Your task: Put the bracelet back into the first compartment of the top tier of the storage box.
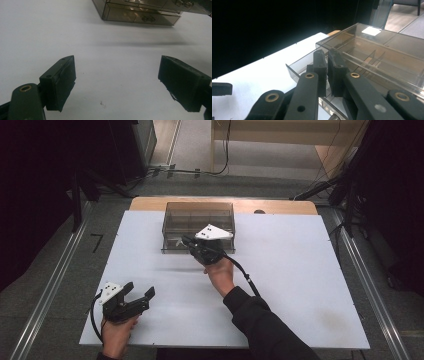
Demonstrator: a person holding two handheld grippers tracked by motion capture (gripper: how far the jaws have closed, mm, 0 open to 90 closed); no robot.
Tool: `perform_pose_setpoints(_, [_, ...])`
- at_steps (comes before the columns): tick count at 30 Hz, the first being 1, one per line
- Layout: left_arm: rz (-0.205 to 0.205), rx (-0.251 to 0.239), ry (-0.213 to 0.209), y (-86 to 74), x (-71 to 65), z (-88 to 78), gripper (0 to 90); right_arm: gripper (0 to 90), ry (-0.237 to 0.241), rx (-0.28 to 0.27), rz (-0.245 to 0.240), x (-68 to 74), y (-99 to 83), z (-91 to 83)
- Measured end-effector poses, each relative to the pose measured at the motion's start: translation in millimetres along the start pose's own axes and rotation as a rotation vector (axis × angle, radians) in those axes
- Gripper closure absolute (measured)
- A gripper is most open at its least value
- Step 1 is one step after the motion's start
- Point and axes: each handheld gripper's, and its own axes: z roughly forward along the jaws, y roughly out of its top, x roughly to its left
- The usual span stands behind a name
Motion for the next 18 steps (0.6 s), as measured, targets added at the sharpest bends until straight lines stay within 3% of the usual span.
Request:
perform_pose_setpoints(13, [0.0,-0.002,-0.001,0.0,0.2,-0.2,14.9,81.8,0.002,0.081,-0.018,9.0,-1.9,14.5])
perform_pose_setpoints(18, [-0.001,-0.001,-0.001,-0.1,0.2,0.0,14.9,70.2,0.014,0.085,-0.009,9.1,-1.5,14.7])
